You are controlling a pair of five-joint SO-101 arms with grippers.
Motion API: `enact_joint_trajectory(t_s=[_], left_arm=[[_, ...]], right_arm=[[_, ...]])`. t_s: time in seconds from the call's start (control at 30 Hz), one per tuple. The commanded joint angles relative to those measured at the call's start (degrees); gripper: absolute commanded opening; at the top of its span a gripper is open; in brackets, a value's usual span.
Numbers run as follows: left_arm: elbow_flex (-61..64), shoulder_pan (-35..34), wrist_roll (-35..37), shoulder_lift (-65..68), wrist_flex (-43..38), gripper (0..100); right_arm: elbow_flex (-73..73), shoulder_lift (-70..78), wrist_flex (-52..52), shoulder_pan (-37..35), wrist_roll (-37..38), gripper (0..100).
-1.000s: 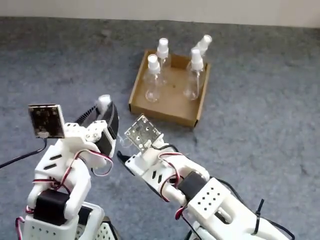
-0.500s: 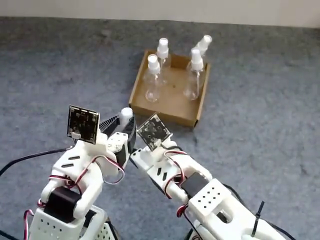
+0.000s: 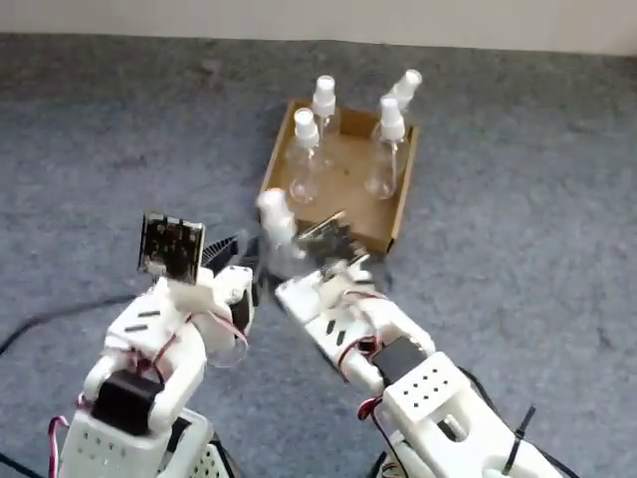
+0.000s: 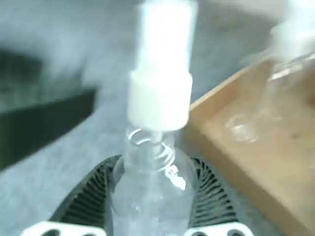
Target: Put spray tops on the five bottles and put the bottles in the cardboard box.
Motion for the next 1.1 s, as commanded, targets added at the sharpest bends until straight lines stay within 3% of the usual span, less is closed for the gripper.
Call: enact_joint_trajectory(t_s=[0.0,0.23,0.53,0.8,1.07], left_arm=[[-0.31,0.92,-0.62,-0.48,0.44,0],[-0.22,1.80,-4.40,-0.48,0.09,0],[-5.41,-7.25,-4.22,-0.57,-1.76,1],[-7.25,-4.09,-4.22,-0.48,-7.74,19],[-5.49,-4.09,-4.57,0.04,-7.91,19]], right_arm=[[-1.01,-0.31,-2.07,1.63,-0.44,0.5],[-0.84,-0.04,-2.07,-0.84,-0.18,0.5],[-0.84,-0.04,-2.07,-1.98,-0.09,0.5],[-0.48,-0.04,-2.07,-5.32,0.00,0.5],[-0.48,-0.40,-2.07,-5.32,0.00,0.5]])
